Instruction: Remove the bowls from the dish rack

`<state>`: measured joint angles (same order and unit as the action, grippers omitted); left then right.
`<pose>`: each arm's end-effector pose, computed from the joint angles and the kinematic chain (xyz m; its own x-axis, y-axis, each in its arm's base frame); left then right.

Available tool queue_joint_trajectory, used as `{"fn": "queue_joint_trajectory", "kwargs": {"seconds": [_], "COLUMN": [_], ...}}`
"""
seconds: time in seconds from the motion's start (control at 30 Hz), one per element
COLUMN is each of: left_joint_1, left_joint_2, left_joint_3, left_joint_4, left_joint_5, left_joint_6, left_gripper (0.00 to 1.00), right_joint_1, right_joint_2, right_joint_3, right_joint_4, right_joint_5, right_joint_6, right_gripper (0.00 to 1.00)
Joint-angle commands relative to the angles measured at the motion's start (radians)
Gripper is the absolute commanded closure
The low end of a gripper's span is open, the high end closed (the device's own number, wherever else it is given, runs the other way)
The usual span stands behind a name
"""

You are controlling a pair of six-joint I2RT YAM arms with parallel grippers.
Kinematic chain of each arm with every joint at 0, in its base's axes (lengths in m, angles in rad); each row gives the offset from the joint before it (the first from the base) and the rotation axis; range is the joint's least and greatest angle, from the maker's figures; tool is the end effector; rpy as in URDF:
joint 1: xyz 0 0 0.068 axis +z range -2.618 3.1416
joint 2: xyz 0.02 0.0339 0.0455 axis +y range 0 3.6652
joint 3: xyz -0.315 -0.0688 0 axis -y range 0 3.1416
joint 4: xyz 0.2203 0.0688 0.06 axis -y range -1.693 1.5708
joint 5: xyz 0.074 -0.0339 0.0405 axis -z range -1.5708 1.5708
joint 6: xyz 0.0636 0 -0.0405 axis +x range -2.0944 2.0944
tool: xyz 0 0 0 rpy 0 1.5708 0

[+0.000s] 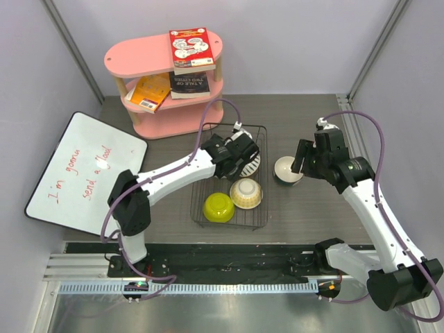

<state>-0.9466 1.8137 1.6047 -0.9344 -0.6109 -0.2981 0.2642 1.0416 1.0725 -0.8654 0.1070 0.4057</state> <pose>0.2493 -0.2838 0.3175 -0.6628 0.5086 -0.5495 0.3463 0.8589 0.3772 0.1673 0.0382 0.3505 -0.7323 0.2084 -0.6483 0.1073 0.9754 0.1923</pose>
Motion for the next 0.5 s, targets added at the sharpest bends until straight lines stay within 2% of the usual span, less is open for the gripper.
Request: {"fn": "queue_joint_trajectory", "kwargs": {"seconds": [0.0, 0.2, 0.47], "left_joint_1": [0.005, 0.002, -0.004], "left_joint_2": [0.051, 0.096, 0.093], "left_joint_3": [0.058, 0.090, 0.044], "left_joint_4": [0.032, 0.020, 0.075], "left_joint_5": [-0.024, -0.030, -0.043], "left_joint_6": [0.034, 0.022, 0.004], "left_gripper": [0.00, 0.00, 0.00], "right_joint_1": [-0.011, -0.019, -0.026], "right_joint_2": [-0.017, -0.002, -0.044], "right_joint_3": [0.044, 0.023, 0.004], "right_joint_4": [0.006, 0.012, 0.017], "right_joint_5": [0.025, 0.020, 0.039], "right_joint_6": [-0.036, -0.033, -0.038], "right_gripper": [0.32, 0.33, 0.33]}}
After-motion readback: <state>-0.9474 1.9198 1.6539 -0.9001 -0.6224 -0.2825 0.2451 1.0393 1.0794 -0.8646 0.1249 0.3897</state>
